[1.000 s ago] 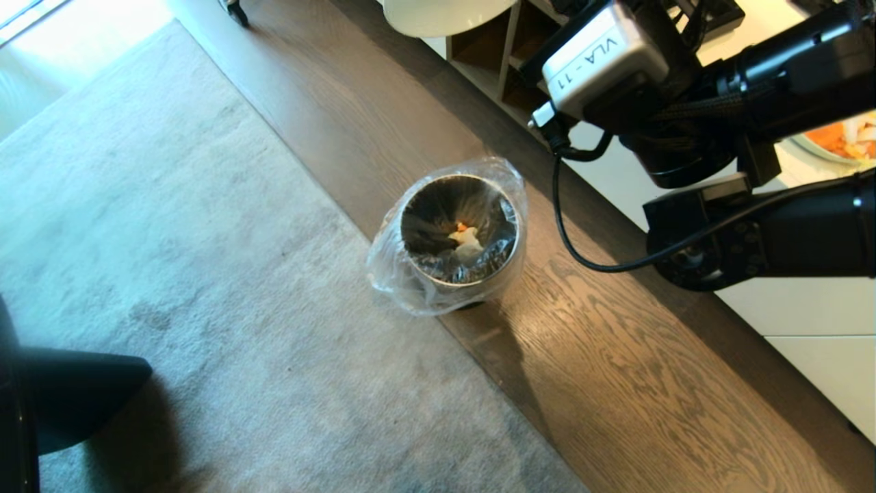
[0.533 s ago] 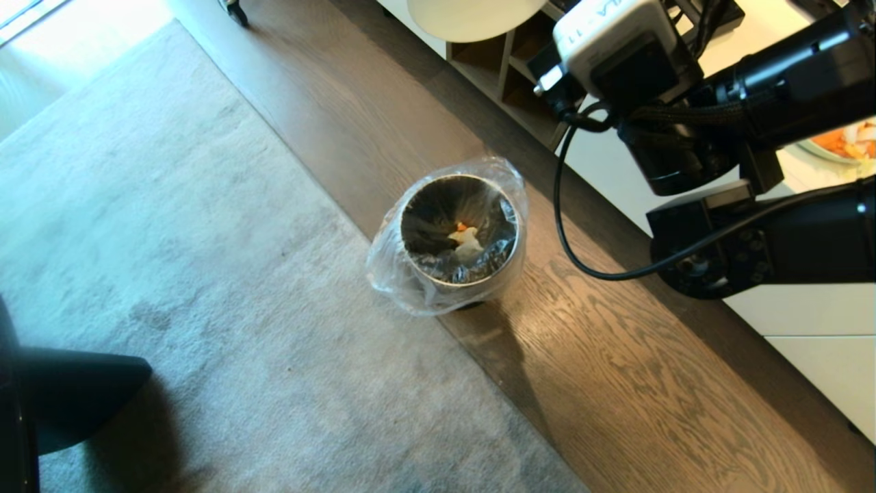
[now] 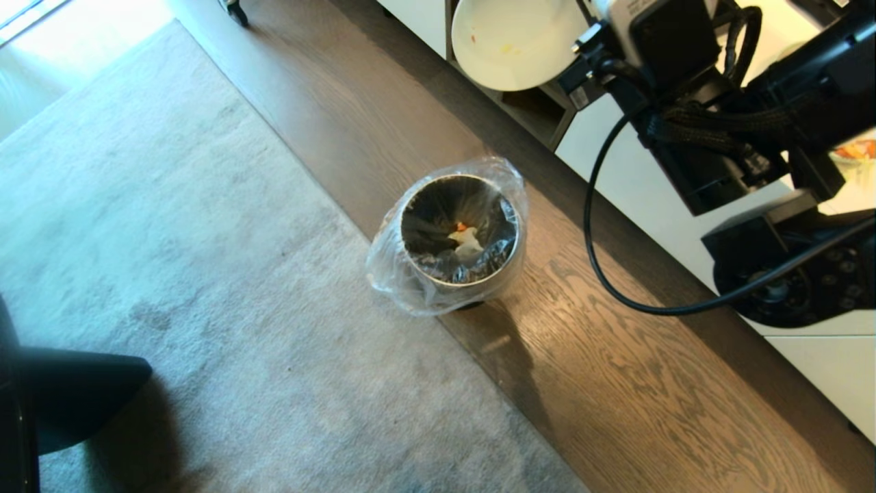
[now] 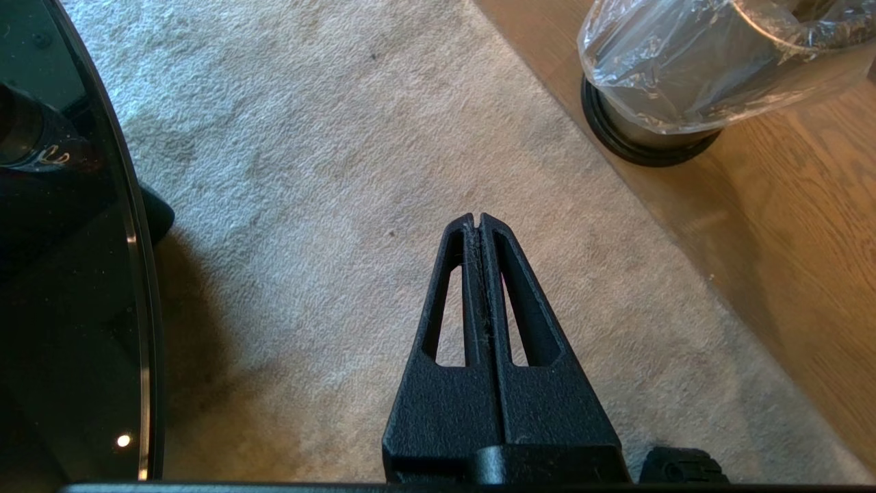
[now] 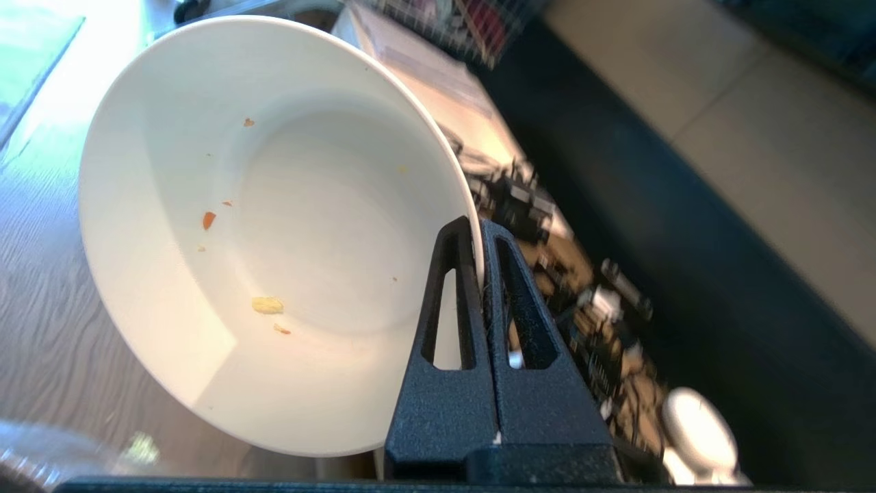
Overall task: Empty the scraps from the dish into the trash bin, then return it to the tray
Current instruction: Put the bowl back to the table
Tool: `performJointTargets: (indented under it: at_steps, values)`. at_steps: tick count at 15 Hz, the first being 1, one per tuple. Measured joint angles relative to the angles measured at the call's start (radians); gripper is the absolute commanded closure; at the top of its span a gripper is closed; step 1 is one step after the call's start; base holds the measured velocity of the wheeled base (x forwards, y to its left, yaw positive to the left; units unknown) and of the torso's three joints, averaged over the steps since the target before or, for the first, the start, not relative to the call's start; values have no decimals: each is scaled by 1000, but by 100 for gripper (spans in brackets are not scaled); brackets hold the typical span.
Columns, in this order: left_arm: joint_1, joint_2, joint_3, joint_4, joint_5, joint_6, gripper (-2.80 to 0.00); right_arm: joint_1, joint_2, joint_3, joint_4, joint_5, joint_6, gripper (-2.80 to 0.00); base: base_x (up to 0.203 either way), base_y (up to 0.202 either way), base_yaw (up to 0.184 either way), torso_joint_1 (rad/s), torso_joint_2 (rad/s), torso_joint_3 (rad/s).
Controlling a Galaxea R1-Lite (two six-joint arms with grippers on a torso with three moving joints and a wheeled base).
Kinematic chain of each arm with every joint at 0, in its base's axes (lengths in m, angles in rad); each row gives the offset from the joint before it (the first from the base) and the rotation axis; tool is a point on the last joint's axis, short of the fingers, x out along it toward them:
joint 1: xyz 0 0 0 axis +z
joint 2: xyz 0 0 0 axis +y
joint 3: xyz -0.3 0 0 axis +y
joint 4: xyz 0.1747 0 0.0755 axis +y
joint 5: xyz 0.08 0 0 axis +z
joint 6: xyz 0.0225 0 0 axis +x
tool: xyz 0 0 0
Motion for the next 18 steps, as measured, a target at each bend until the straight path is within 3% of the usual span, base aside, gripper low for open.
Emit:
performJointTargets:
  at_steps: [6,13,18]
  values:
    - [0,0,0,0,1,0,0,0,-139,168,50,-233,70,0,0,0,0,0,0,0]
    - [0,0,0,0,0,0,0,-2,-321,426,99,-251,74,0,0,0,0,0,0,0]
    - [0,0,0,0,0,0,0,-5,-422,652,73,-357,121,0,0,0,0,0,0,0]
